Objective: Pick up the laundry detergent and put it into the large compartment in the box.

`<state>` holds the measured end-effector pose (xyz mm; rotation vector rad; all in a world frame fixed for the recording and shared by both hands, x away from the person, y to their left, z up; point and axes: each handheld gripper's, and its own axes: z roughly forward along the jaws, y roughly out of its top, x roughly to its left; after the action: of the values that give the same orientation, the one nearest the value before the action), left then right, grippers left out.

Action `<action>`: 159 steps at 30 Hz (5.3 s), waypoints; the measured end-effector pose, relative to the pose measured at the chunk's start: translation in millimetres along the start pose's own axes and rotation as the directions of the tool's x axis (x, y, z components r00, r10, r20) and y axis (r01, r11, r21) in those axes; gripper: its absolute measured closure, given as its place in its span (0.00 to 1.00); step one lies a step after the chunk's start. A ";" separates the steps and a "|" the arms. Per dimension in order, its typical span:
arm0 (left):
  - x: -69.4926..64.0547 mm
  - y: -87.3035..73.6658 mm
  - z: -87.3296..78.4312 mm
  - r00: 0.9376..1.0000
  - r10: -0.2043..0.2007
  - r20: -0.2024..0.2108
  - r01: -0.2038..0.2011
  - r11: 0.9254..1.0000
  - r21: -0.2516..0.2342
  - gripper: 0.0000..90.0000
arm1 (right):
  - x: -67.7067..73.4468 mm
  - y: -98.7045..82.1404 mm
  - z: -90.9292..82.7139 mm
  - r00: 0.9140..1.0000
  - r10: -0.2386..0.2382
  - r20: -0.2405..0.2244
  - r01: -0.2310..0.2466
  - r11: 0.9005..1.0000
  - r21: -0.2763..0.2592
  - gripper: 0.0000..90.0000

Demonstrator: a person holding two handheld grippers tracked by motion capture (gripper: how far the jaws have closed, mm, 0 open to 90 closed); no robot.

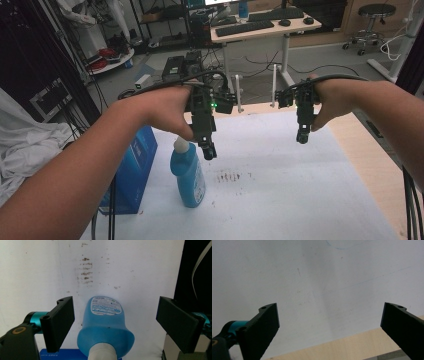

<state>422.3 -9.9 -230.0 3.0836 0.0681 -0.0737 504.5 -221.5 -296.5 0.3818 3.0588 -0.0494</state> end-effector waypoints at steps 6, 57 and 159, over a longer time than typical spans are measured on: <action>-3.6 4.4 5.5 1.000 0.008 0.004 -0.008 1.000 -0.009 0.17 | 2.4 -1.5 -0.3 1.000 -0.005 0.001 0.005 1.000 0.009 0.01; -9.3 -52.5 -38.3 0.562 -0.826 -0.026 0.809 0.556 -0.190 0.17 | 12.9 8.8 -1.4 0.999 -0.038 0.010 0.038 0.999 0.015 0.01; 4.0 -67.2 63.3 0.361 -0.932 -0.028 0.929 0.362 -0.073 0.35 | 12.8 18.2 17.0 0.999 -0.050 -0.006 0.050 0.999 0.016 0.01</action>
<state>420.3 53.7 -297.0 2.4997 1.7979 -0.0089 497.5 -201.4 -314.7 0.3066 3.0751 -0.0750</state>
